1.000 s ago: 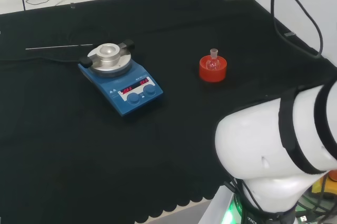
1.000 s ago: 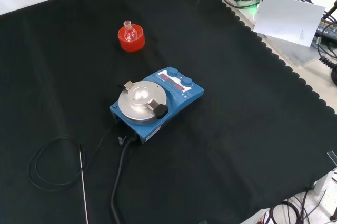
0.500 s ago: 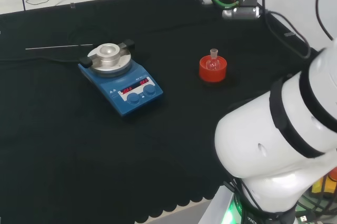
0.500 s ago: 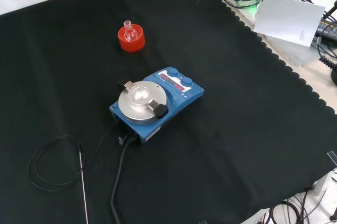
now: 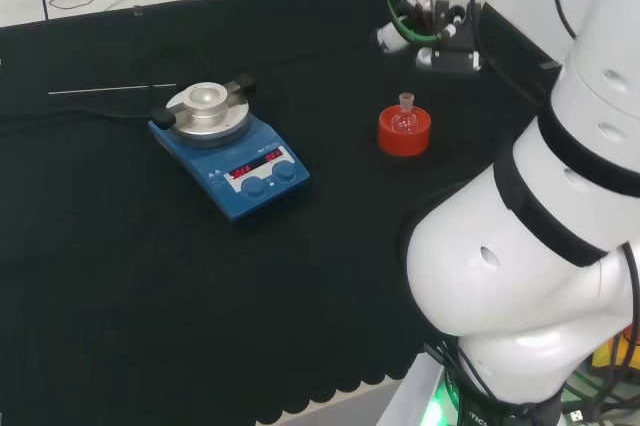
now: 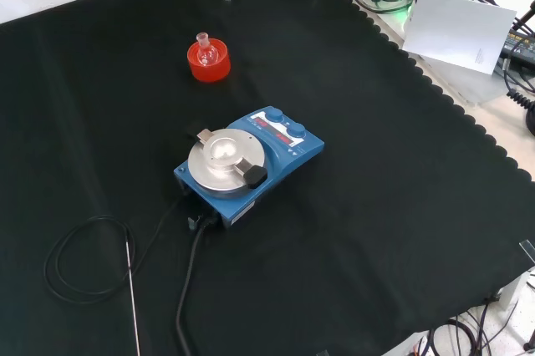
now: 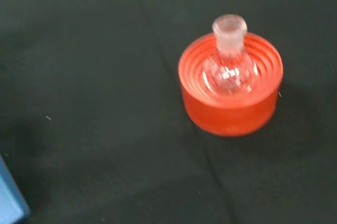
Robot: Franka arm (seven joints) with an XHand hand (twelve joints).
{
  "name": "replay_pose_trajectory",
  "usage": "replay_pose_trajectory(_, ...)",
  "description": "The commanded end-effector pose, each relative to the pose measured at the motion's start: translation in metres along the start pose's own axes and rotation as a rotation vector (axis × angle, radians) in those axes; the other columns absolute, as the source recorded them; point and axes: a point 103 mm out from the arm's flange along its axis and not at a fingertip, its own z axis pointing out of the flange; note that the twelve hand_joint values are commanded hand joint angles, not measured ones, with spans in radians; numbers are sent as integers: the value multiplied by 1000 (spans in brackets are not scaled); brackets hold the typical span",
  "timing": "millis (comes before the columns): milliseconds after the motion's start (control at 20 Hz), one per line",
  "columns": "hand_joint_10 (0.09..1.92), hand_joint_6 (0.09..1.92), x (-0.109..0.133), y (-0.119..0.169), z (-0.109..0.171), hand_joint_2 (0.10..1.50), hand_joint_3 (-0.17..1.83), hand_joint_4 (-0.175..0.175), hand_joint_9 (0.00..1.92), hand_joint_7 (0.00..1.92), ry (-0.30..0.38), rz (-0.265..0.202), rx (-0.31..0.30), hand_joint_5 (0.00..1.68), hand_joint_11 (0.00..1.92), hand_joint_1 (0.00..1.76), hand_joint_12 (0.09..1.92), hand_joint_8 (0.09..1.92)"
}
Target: Pick up the round-bottom flask.
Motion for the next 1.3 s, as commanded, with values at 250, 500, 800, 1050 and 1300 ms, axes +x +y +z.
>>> replay_pose_trajectory(250,727,123,-38,54,49,1005,195,-35,311,148,106,63,21,429,116,585,1398,684)
replay_pose_trajectory(500,728,114,-49,64,65,961,198,-35,317,151,124,80,40,436,121,671,1398,688)
replay_pose_trajectory(800,726,97,-56,75,80,918,259,-36,330,155,141,79,48,460,129,701,1392,693)
replay_pose_trajectory(1050,723,87,-55,78,93,843,394,-37,338,166,143,70,65,492,136,714,1394,697)
replay_pose_trajectory(1300,721,87,-49,75,96,782,465,-37,350,174,147,50,51,507,143,738,1400,700)
